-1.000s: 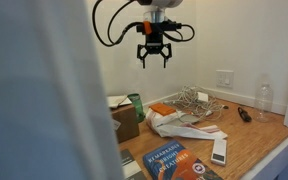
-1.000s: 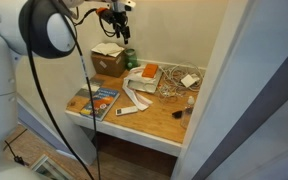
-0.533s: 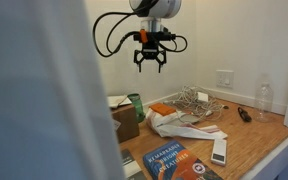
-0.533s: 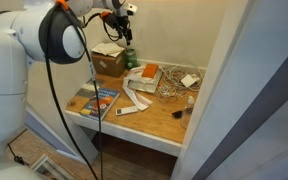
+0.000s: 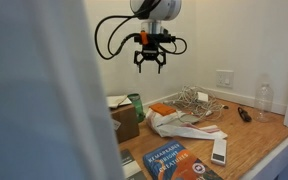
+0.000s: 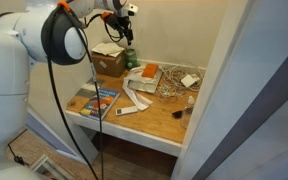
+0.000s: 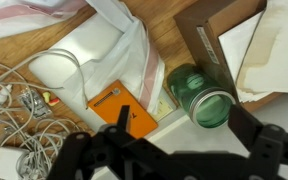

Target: Bring the green jar closer to the sunglasses

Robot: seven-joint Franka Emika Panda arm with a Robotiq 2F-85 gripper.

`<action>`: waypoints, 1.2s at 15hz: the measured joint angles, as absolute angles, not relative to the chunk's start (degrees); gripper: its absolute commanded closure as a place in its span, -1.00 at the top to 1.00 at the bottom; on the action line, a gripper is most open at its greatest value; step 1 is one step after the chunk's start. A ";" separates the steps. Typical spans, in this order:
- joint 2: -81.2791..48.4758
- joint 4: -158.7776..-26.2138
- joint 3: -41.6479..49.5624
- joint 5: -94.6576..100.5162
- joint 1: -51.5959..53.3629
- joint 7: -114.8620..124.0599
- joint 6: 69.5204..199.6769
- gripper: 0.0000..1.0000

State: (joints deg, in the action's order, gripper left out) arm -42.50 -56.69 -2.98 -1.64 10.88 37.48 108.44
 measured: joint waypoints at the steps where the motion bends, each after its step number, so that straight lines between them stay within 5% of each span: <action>1: -43.48 -56.31 -2.98 -1.63 10.75 37.02 109.56 1.00; 18: -68.50 -35.65 -3.36 -3.87 11.36 32.19 128.47 1.00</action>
